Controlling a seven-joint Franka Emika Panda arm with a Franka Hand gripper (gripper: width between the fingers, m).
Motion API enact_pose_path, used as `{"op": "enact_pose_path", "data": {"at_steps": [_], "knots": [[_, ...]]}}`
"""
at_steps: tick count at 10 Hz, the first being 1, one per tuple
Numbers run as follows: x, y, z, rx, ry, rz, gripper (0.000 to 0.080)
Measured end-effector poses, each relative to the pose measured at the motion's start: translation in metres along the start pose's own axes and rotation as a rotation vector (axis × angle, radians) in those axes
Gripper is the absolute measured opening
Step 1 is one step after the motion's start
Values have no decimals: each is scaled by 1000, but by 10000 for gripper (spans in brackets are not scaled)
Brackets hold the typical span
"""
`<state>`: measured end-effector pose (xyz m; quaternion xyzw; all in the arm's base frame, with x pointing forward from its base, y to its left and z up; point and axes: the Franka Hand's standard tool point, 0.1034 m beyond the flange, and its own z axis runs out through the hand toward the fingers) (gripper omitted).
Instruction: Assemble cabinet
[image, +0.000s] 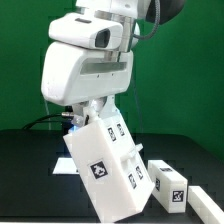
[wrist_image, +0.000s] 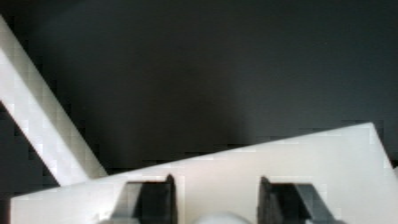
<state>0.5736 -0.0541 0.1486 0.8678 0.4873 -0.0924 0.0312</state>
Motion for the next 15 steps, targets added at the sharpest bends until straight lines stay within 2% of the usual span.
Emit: {"op": "enact_pose_path", "data": {"at_steps": [3, 5, 6, 8, 12, 13, 14, 15], "knots": [[-1, -1, 1, 3, -2, 22, 215], [-4, -13, -2, 11, -12, 197, 215], [-3, -18, 0, 25, -29, 258, 215], [4, -24, 8, 33, -43, 296, 215], [3, -25, 12, 39, -48, 296, 215], [3, -24, 11, 37, -47, 296, 445], [4, -24, 9, 34, -44, 295, 445], [5, -22, 6, 29, -39, 295, 607]]}}
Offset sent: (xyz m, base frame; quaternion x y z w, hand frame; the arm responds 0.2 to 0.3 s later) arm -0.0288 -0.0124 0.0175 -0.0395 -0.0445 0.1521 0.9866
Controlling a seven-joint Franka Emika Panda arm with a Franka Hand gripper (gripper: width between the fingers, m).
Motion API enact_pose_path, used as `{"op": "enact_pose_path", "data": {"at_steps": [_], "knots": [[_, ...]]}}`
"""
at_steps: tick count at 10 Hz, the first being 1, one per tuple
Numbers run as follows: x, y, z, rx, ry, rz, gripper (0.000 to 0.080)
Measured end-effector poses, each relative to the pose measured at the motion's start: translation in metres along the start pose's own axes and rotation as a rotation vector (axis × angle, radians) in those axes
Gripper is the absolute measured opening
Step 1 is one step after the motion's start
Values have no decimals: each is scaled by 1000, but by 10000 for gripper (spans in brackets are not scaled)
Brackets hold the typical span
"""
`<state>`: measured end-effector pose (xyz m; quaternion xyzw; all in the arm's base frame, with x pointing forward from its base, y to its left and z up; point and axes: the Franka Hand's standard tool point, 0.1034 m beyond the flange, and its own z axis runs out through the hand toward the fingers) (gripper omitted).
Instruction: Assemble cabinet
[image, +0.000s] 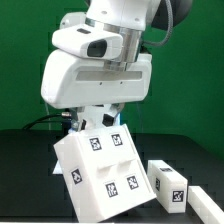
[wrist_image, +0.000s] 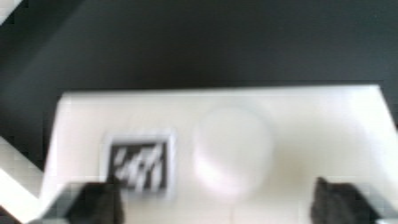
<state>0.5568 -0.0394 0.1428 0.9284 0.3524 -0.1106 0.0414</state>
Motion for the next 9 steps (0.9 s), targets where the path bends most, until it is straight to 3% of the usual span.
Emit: {"op": "enact_pose_path", "data": {"at_steps": [6, 9], "knots": [[1, 2, 3, -2, -1, -9, 648], [-19, 15, 12, -3, 7, -102, 648]]}}
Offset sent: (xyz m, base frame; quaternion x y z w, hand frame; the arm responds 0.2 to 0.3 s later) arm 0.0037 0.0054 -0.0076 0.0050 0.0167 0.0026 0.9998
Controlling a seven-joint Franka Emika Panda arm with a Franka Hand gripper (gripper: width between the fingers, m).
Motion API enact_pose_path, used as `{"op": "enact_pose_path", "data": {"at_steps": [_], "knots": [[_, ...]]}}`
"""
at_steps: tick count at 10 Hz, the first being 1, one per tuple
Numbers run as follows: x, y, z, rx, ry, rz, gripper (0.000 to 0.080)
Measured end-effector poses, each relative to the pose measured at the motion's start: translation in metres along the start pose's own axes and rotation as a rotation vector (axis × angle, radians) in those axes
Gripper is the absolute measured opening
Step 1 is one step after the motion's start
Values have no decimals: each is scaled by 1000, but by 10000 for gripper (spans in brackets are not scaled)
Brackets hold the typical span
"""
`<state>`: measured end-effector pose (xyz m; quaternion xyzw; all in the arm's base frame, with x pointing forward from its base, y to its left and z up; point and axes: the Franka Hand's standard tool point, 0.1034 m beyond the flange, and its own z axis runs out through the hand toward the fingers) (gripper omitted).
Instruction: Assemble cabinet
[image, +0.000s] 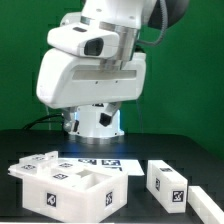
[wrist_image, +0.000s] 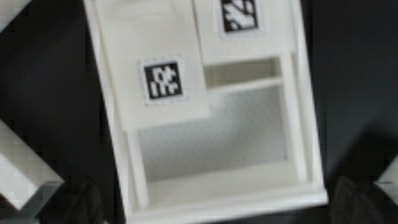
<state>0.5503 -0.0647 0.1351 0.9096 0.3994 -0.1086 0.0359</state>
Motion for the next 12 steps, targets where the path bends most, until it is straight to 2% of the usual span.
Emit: {"op": "enact_pose_path", "data": {"at_steps": [1, 2, 5, 6, 7, 8, 9, 10, 12], "knots": [[-7, 3, 4, 2, 1, 2, 648], [-9, 3, 4, 10, -6, 5, 648], [-8, 2, 5, 11, -7, 2, 648], [-12, 2, 7, 8, 1, -4, 648], [-32, 0, 14, 4, 40, -15, 648], [-58, -4, 25, 24, 81, -9, 648], [-74, -5, 38, 50, 118, -19, 648], [-83, -5, 47, 53, 138, -29, 648], [-82, -7, 49, 57, 136, -29, 648]]}}
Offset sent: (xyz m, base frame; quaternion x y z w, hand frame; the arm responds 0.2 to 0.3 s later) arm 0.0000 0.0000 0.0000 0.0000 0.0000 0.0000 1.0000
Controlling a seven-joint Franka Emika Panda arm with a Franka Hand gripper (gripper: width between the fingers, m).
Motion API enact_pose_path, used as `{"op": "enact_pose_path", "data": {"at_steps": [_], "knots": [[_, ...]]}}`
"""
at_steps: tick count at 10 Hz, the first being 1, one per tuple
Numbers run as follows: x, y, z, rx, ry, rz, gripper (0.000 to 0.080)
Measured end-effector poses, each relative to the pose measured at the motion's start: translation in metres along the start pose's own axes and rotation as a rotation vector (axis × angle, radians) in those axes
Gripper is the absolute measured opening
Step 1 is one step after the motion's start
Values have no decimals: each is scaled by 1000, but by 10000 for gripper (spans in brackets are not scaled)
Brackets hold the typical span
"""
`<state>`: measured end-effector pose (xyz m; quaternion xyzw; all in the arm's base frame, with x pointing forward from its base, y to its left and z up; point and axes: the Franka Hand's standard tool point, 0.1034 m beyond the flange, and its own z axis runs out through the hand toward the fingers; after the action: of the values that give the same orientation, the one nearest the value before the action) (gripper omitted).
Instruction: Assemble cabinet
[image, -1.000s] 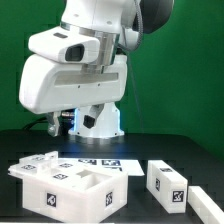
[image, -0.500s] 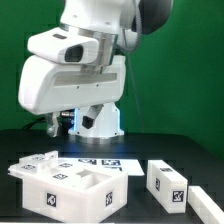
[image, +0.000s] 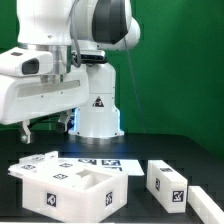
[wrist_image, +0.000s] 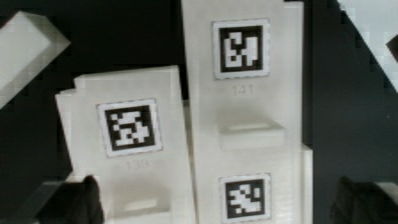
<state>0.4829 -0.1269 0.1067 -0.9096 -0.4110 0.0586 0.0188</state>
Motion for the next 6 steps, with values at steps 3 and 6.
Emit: {"op": "enact_pose_path", "data": {"at_steps": [3, 6], "knots": [[-5, 0, 2, 2, 0, -16, 648], [-64, 2, 26, 24, 14, -183, 648]]}}
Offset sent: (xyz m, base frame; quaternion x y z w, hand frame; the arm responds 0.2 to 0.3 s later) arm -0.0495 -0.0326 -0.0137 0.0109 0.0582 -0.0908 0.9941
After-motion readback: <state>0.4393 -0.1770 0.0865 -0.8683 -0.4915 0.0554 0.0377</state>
